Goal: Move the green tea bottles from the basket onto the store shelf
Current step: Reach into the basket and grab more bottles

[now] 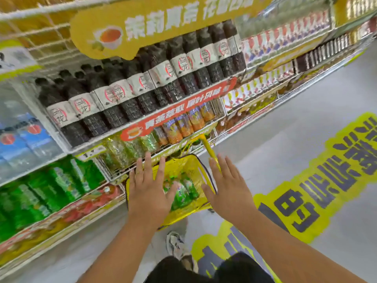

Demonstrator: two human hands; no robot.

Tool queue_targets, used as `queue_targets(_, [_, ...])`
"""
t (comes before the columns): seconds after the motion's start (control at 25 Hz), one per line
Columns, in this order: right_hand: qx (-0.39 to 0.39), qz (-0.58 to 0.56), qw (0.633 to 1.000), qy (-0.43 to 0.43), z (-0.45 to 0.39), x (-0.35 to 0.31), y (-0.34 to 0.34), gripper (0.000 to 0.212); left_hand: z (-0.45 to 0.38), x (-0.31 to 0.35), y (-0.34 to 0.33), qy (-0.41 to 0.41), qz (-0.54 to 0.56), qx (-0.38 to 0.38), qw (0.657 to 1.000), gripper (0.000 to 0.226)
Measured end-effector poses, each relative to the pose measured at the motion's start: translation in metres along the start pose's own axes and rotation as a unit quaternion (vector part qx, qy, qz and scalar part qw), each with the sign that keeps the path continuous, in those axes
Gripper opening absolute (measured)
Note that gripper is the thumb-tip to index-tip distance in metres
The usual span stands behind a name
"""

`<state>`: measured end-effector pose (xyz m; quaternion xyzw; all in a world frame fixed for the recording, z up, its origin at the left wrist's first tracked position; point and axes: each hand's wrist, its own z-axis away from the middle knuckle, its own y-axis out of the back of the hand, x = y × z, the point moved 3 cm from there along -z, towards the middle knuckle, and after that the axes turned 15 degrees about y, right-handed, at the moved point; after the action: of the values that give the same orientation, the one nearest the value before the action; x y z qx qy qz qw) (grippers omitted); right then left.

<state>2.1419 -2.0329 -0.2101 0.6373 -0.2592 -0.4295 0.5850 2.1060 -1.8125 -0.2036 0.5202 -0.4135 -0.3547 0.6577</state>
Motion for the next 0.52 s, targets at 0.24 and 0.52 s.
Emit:
queue_targets(0.24, [-0.061, -0.039, 0.996, 0.043, -0.062, 0.035, -0.05, 0.078, -0.044, 0.005, -0.057, 0.063, -0.01, -0.018, 0.998, 0.081])
queue_targets(0.52, [-0.155, -0.076, 0.977, 0.126, -0.121, 0.077, -0.177, 0.077, -0.055, -0.025, -0.193, 0.203, 0.014, -0.071, 0.976, 0.083])
